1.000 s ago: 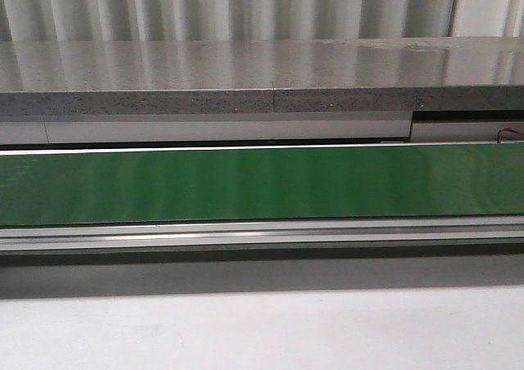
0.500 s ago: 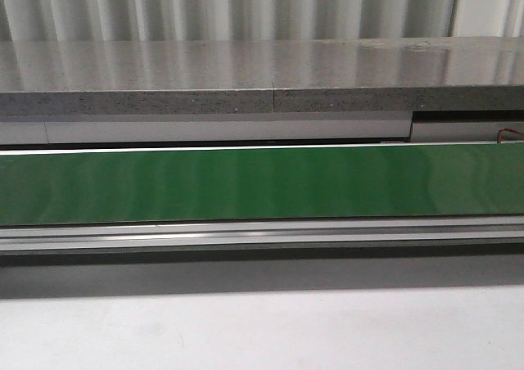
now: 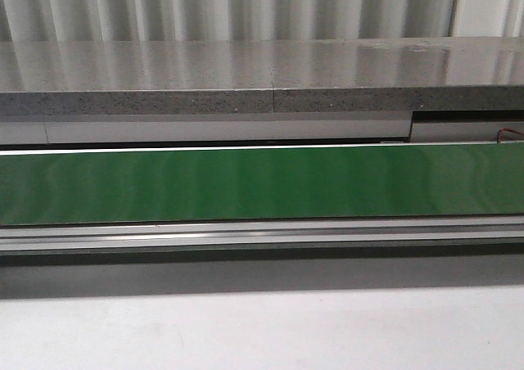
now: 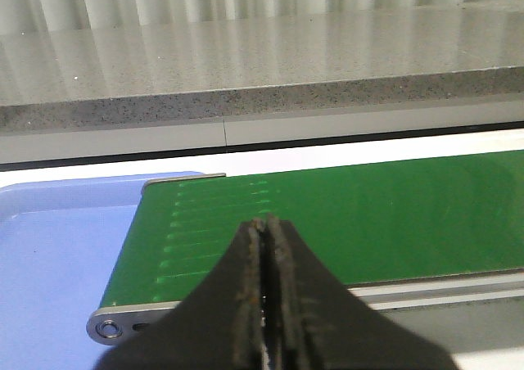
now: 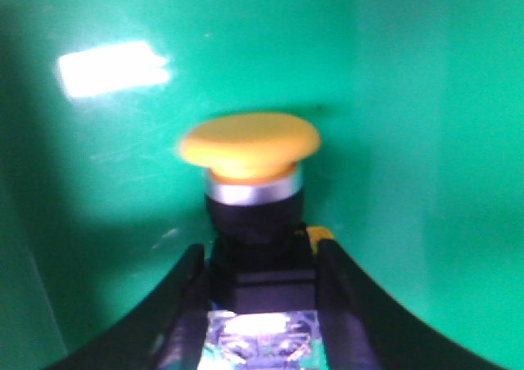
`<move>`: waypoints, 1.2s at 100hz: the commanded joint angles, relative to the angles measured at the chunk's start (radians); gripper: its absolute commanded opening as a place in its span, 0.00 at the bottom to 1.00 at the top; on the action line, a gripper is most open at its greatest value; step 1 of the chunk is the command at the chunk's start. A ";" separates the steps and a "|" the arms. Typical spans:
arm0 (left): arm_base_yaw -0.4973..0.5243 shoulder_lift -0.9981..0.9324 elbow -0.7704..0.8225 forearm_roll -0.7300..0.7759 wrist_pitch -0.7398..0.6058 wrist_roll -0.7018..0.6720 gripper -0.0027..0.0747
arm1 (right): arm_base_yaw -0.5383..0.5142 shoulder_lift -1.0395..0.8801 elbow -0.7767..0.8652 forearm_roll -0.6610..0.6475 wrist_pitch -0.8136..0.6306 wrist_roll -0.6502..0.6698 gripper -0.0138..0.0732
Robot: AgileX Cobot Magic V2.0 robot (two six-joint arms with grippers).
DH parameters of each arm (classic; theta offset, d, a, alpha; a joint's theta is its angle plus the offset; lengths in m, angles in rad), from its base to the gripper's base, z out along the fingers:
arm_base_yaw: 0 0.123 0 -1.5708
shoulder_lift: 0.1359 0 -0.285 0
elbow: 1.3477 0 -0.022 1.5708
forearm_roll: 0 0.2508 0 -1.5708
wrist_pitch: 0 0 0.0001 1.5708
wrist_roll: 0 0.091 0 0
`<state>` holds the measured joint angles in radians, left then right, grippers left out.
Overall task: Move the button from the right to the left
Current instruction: 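Lift the button and carry it over the conveyor belt with the right gripper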
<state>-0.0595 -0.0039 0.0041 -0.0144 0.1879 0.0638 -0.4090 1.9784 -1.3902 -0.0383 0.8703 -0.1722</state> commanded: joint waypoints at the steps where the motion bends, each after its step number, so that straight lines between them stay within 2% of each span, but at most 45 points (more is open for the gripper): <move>1: 0.000 -0.031 0.040 -0.003 -0.071 -0.009 0.01 | -0.007 -0.046 -0.035 -0.019 -0.015 -0.012 0.40; 23: 0.000 -0.031 0.040 -0.003 -0.071 -0.009 0.01 | -0.003 -0.080 -0.106 -0.013 0.080 -0.011 0.40; 46: 0.000 -0.031 0.040 -0.003 -0.071 -0.009 0.01 | 0.011 -0.221 -0.127 0.038 0.156 0.008 0.40; 77: 0.000 -0.031 0.040 -0.003 -0.071 -0.009 0.01 | 0.155 -0.328 -0.126 0.058 0.260 0.075 0.40; 103: 0.000 -0.031 0.040 -0.003 -0.071 -0.009 0.01 | 0.324 -0.326 -0.043 0.097 0.197 0.107 0.40; 120: 0.000 -0.031 0.040 -0.003 -0.071 -0.009 0.01 | 0.367 -0.315 0.005 0.100 0.142 0.112 0.40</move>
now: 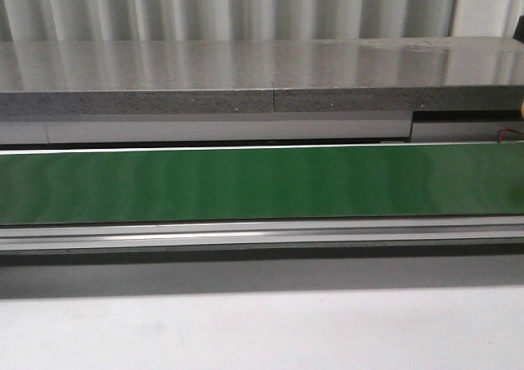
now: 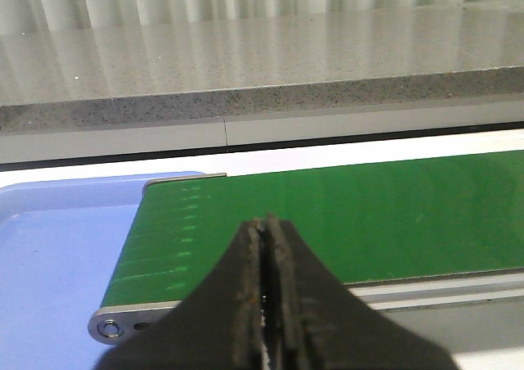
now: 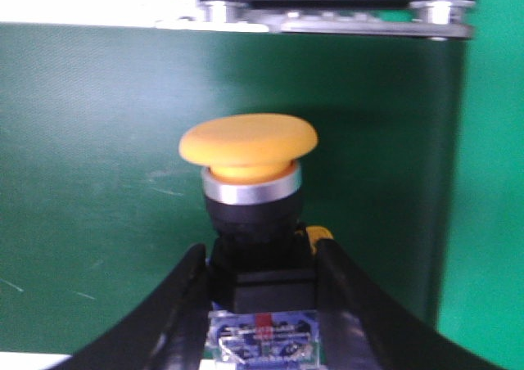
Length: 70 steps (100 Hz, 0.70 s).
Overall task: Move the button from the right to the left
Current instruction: 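Lift the button and carry it over the conveyor belt with the right gripper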
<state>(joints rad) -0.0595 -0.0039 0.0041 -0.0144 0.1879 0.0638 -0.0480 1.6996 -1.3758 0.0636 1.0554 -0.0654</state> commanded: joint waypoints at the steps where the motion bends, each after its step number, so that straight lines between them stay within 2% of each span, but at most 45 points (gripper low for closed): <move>1: 0.000 -0.031 0.040 -0.003 -0.071 -0.009 0.01 | 0.006 -0.035 -0.009 -0.001 -0.043 0.007 0.40; 26: 0.000 -0.031 0.040 -0.003 -0.071 -0.009 0.01 | 0.006 0.033 -0.009 0.016 -0.025 0.014 0.41; 31: 0.000 -0.031 0.040 -0.003 -0.071 -0.009 0.01 | 0.006 0.033 -0.009 0.025 -0.028 0.014 0.47; 43: 0.000 -0.031 0.040 -0.003 -0.071 -0.009 0.01 | 0.006 0.032 -0.022 0.031 -0.029 0.014 0.70; 48: 0.000 -0.031 0.040 -0.003 -0.071 -0.009 0.01 | 0.006 0.030 -0.028 0.033 -0.029 0.014 0.76; 70: 0.000 -0.031 0.040 -0.003 -0.071 -0.009 0.01 | 0.006 -0.020 -0.032 0.083 -0.047 0.013 0.77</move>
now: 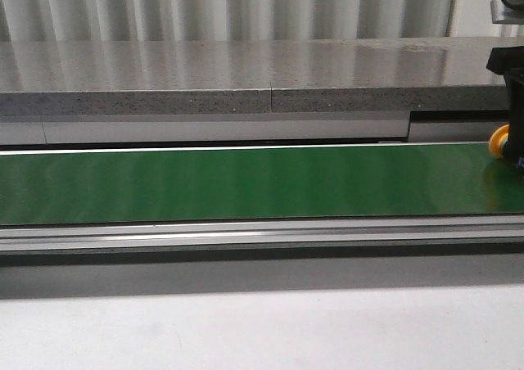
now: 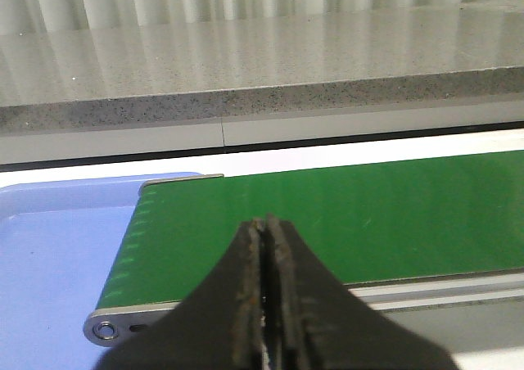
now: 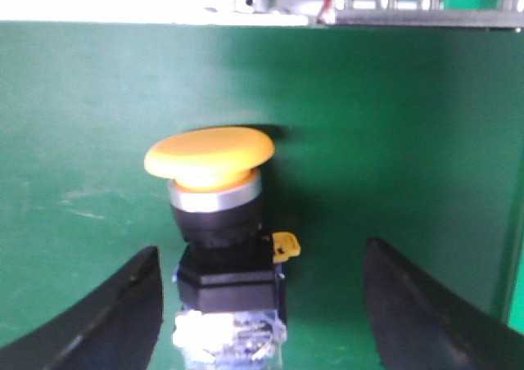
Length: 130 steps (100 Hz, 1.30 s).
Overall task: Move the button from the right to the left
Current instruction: 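Lift the button and carry it over the conveyor belt with the right gripper, then lower the button onto the belt and open the right gripper, then let the belt carry the button toward the left arm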
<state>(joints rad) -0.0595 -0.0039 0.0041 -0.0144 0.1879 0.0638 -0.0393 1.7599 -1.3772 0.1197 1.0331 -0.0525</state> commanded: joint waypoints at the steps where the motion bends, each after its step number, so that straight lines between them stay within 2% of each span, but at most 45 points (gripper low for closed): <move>1: 0.000 -0.031 0.040 -0.003 -0.071 -0.009 0.01 | -0.003 -0.089 -0.031 0.031 -0.027 0.000 0.77; 10: 0.000 -0.031 0.040 -0.003 -0.071 -0.009 0.01 | 0.005 -0.144 -0.030 0.038 -0.038 -0.002 0.75; 17: 0.000 -0.031 0.040 -0.003 -0.071 -0.009 0.01 | 0.017 -0.190 -0.030 0.038 -0.040 -0.017 0.67; 36: 0.000 -0.031 0.040 -0.003 -0.071 -0.009 0.01 | 0.057 -0.316 0.017 0.037 -0.036 -0.021 0.28; 43: 0.000 -0.031 0.040 -0.003 -0.071 -0.009 0.01 | 0.074 -0.374 0.058 0.037 -0.053 -0.027 0.16; 51: 0.000 -0.031 0.040 -0.003 -0.071 -0.009 0.01 | 0.086 -0.426 0.116 0.037 -0.088 -0.028 0.08; 130: 0.000 -0.031 0.040 -0.003 -0.071 -0.009 0.01 | 0.089 -1.123 0.701 0.033 -0.392 -0.034 0.08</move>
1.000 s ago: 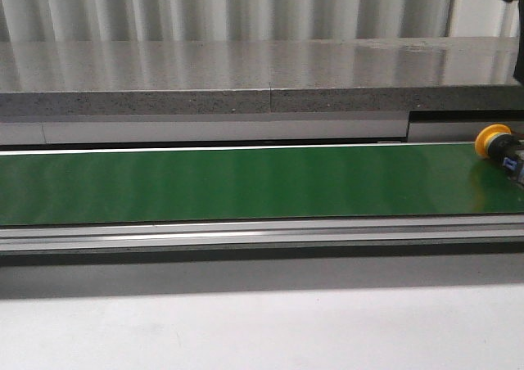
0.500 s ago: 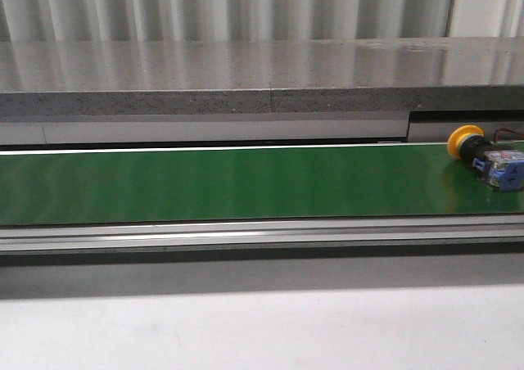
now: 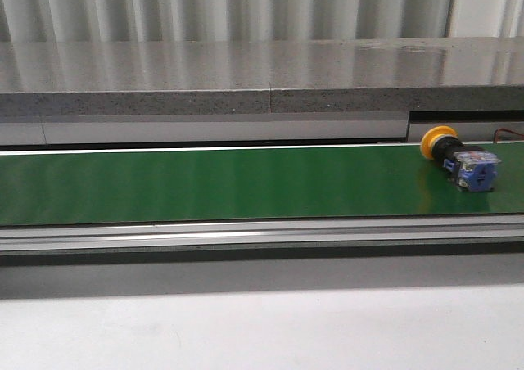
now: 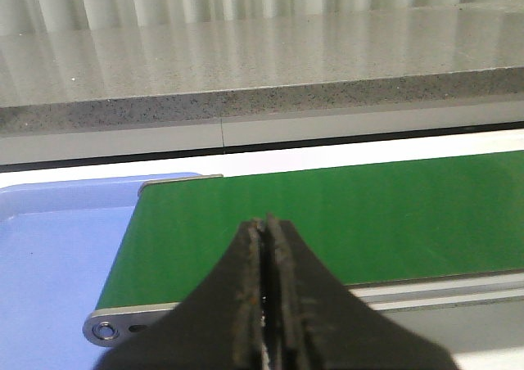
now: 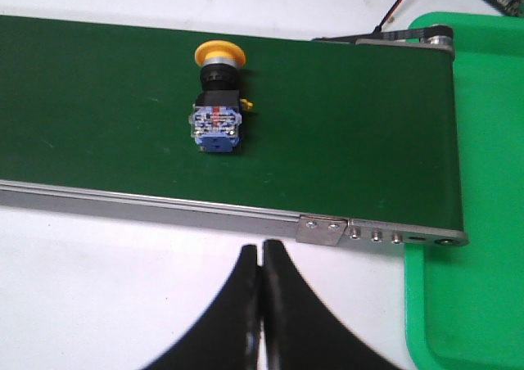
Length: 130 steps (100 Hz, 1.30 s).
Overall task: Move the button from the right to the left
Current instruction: 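Let the belt carry the button toward the left arm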
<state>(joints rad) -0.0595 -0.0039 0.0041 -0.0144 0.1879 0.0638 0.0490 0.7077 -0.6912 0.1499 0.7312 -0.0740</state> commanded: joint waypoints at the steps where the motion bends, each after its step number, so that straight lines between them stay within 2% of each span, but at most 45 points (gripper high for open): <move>1: 0.000 -0.031 0.040 -0.003 -0.071 -0.009 0.01 | 0.000 -0.077 0.019 0.003 -0.092 -0.012 0.08; 39: 0.000 -0.031 0.038 -0.003 -0.108 -0.009 0.01 | 0.000 -0.376 0.194 0.003 -0.143 -0.012 0.08; 55: 0.000 -0.031 0.038 -0.003 -0.129 -0.009 0.01 | 0.000 -0.393 0.202 0.003 -0.149 -0.012 0.08; 78: 0.000 -0.031 0.012 -0.003 -0.228 -0.009 0.01 | 0.000 -0.393 0.202 0.003 -0.149 -0.012 0.08; 85: 0.000 -0.026 -0.030 -0.003 -0.204 -0.009 0.01 | 0.000 -0.393 0.202 0.003 -0.149 -0.012 0.08; 98: 0.000 0.016 -0.142 0.005 -0.073 -0.009 0.01 | 0.000 -0.393 0.202 0.003 -0.149 -0.012 0.08; 130: 0.000 0.254 -0.406 0.005 0.201 -0.009 0.01 | 0.000 -0.393 0.202 0.003 -0.149 -0.012 0.08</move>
<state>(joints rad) -0.0595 0.1762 -0.3155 -0.0066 0.3812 0.0638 0.0490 0.3087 -0.4667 0.1499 0.6590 -0.0757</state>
